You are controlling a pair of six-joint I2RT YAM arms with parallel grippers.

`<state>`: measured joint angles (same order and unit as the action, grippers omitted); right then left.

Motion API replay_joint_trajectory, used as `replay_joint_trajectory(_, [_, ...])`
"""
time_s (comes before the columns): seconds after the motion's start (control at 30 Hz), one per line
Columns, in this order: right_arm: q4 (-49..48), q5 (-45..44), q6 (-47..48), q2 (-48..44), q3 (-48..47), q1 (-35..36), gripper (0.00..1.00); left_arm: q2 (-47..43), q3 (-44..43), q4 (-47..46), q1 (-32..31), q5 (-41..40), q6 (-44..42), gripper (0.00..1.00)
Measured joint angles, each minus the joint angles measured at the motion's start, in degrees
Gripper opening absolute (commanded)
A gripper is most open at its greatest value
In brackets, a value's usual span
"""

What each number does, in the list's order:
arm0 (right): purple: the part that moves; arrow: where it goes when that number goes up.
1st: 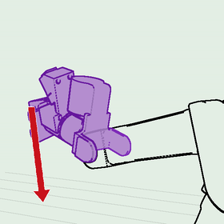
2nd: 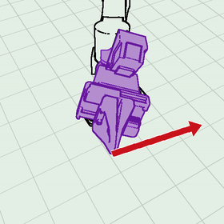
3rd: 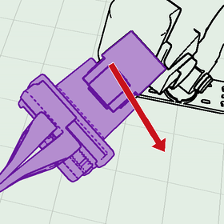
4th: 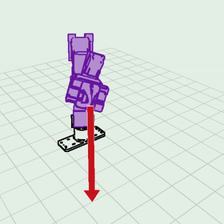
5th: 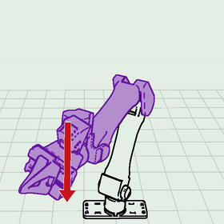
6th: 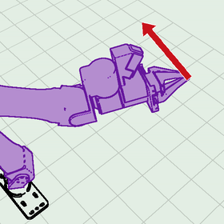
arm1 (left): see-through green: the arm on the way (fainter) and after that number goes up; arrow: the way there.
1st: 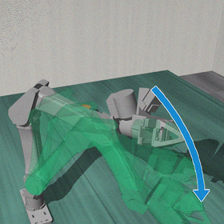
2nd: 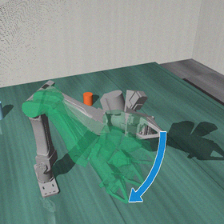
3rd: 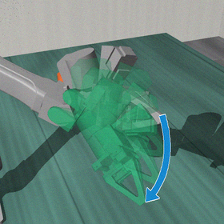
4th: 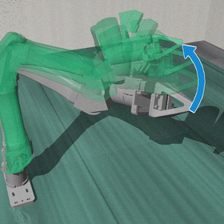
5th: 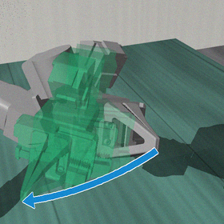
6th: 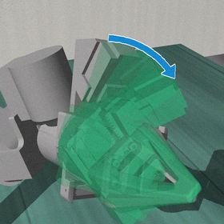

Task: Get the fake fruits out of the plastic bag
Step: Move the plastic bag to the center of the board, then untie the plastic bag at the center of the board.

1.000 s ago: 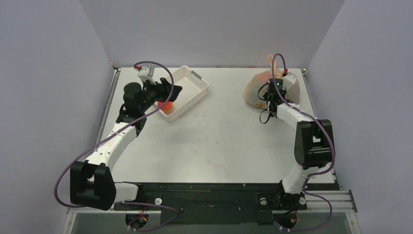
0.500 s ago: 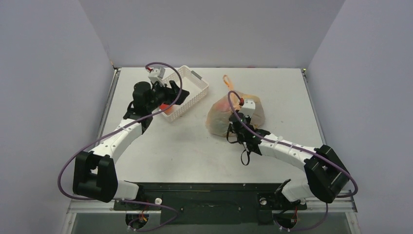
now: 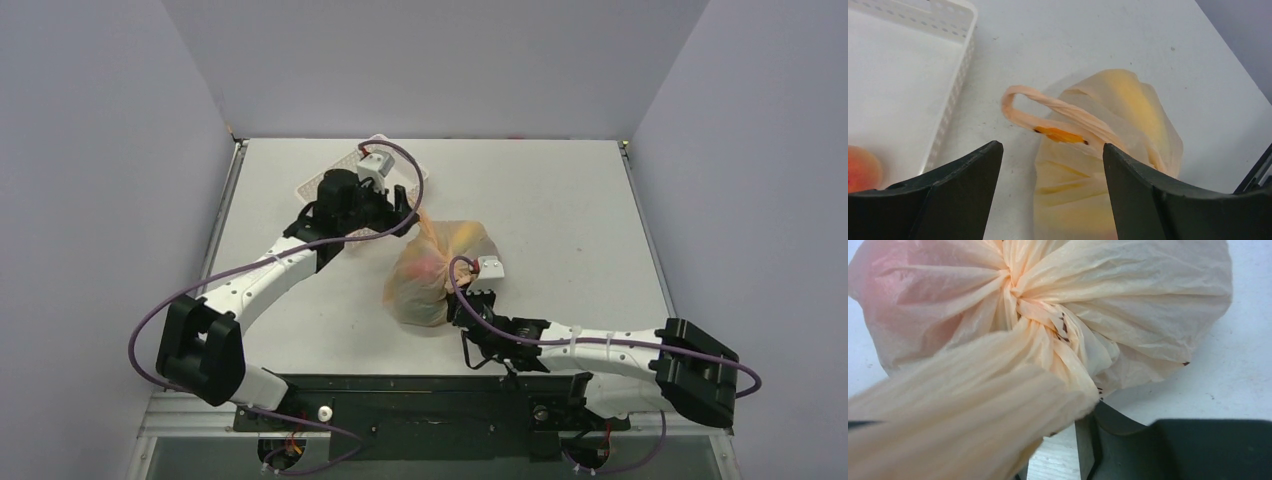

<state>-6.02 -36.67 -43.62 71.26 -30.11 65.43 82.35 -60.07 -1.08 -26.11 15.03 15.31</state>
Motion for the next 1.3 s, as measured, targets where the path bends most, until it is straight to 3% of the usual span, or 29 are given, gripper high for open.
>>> replay_joint_trajectory(0.17, [1.1,0.0,0.7,-5.3,1.0,-0.9,0.50,0.8,-1.1,4.0,-6.0,-1.6,-3.7,0.70])
replay_joint_trajectory(0.3, [3.0,0.0,1.9,-13.1,1.4,-2.3,0.55,0.8,-1.4,6.5,-9.6,-3.6,-5.8,0.68])
replay_joint_trajectory(0.57, [9.9,2.1,5.5,-27.6,1.5,-10.0,0.55,0.9,-1.8,9.2,-15.7,-9.4,-9.0,0.60])
replay_joint_trajectory(0.77, [14.5,9.3,7.2,-33.6,1.3,-19.8,0.57,1.7,-3.1,10.6,-15.8,-12.9,-9.9,0.60])
replay_joint_trajectory(0.93, [16.3,22.6,8.7,-26.0,-5.3,-31.3,0.57,4.1,-5.7,12.8,-15.8,-13.3,-10.2,0.59])
replay_joint_trajectory(1.1, [15.5,33.7,10.0,-13.5,-14.2,-33.5,0.57,7.9,-8.7,14.8,-15.8,-13.5,-10.2,0.54])
replay_joint_trajectory(1.17, [13.4,38.1,9.7,-11.2,-14.5,-33.5,0.58,8.7,-10.0,16.0,-15.9,-13.5,-10.1,0.48])
replay_joint_trajectory(1.3, [8.3,43.9,8.3,-8.2,-13.7,-33.0,0.55,9.8,-11.0,17.3,-17.0,-13.9,-10.4,0.23])
